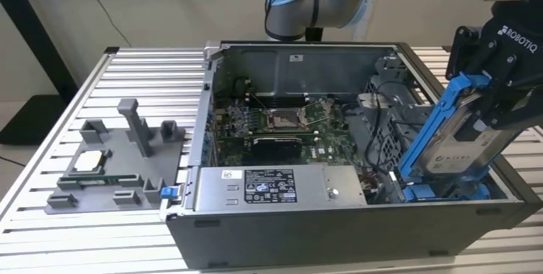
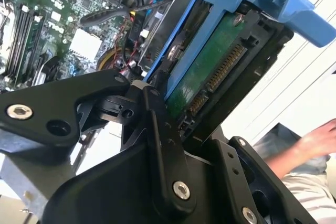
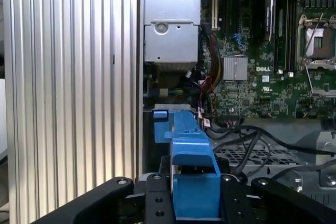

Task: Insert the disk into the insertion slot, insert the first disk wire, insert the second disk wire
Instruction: 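Insert the disk into the insertion slot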

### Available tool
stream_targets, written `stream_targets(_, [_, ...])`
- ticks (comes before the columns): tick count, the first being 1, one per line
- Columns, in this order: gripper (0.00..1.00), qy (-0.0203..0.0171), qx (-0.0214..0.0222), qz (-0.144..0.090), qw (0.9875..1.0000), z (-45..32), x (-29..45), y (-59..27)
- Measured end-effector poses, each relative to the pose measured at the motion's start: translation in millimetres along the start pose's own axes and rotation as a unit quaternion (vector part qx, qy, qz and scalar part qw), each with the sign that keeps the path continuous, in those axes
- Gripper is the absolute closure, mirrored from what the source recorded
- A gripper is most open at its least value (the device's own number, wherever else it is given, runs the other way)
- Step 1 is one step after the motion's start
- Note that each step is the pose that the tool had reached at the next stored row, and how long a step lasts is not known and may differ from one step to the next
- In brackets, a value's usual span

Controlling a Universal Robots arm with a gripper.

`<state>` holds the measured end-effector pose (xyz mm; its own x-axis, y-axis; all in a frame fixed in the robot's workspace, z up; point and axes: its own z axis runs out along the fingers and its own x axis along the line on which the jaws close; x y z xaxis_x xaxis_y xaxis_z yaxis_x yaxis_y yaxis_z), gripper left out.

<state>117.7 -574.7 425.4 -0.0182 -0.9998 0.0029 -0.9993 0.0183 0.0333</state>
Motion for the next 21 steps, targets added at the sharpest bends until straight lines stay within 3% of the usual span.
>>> stream_targets(13, [1.00, -0.0007, 0.0000, 0.000, 1.0000, 12.1, -1.4, -2.0])
stream_targets(21, [1.00, -0.0063, -0.0001, 0.000, 1.0000, 13.8, -2.6, -3.9])
